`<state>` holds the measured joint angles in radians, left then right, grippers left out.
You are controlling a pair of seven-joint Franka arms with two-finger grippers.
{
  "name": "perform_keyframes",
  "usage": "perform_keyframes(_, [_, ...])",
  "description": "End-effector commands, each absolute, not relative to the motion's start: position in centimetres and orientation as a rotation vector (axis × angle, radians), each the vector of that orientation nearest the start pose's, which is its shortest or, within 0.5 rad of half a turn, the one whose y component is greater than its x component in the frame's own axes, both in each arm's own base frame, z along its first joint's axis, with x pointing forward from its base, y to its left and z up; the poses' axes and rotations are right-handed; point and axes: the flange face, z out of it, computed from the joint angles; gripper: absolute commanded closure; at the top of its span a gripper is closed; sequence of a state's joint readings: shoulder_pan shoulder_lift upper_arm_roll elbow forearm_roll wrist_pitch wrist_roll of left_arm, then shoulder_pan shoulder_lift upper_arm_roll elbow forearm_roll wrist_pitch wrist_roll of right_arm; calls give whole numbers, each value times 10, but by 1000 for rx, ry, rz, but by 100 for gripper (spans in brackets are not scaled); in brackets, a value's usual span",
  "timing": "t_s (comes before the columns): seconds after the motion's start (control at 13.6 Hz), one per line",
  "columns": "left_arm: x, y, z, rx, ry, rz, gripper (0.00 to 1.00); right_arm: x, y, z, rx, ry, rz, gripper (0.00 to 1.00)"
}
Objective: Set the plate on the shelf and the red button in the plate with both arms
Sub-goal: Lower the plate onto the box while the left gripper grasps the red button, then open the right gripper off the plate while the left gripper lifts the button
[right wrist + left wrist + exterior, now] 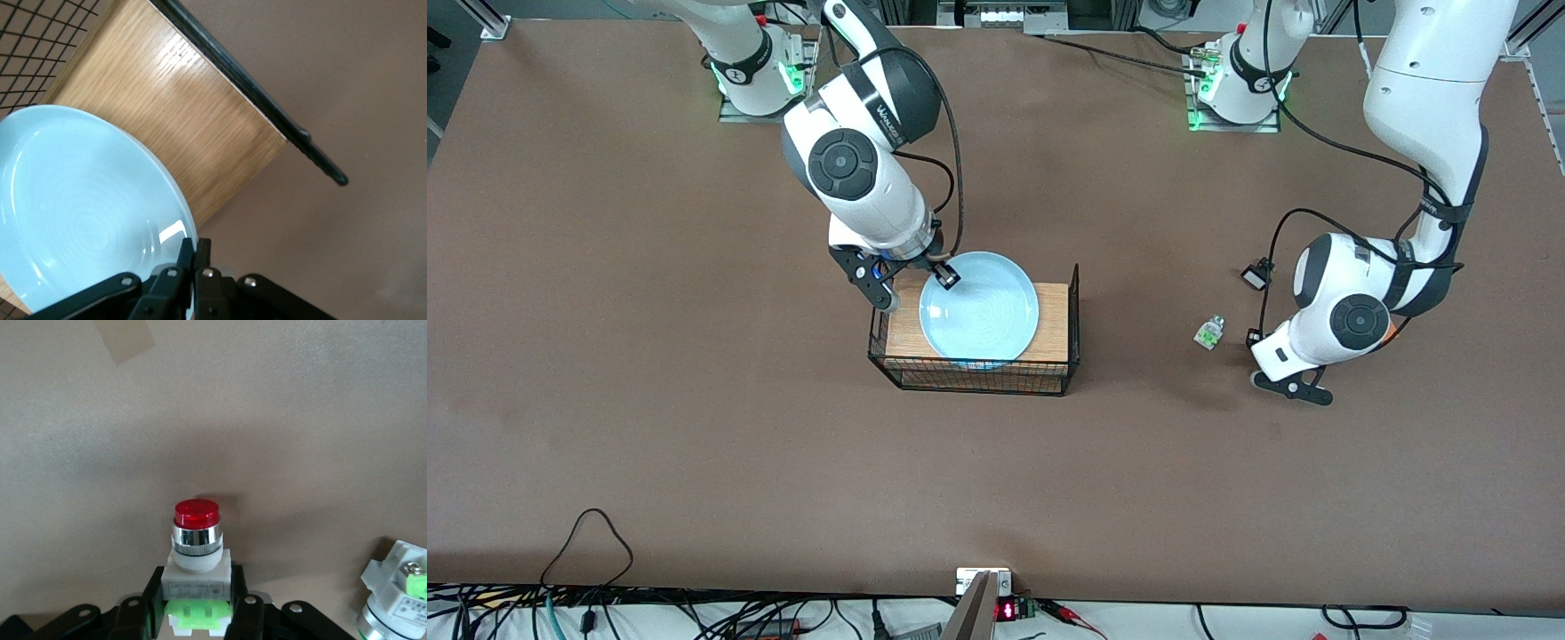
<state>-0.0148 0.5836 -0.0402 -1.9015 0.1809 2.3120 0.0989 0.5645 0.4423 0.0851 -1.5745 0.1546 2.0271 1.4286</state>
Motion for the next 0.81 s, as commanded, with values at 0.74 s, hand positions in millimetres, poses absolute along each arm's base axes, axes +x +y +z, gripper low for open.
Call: perform_keyframes(0.74, [629, -149, 398, -2998, 415, 433, 90, 562, 335, 558, -2864, 1139, 155, 0])
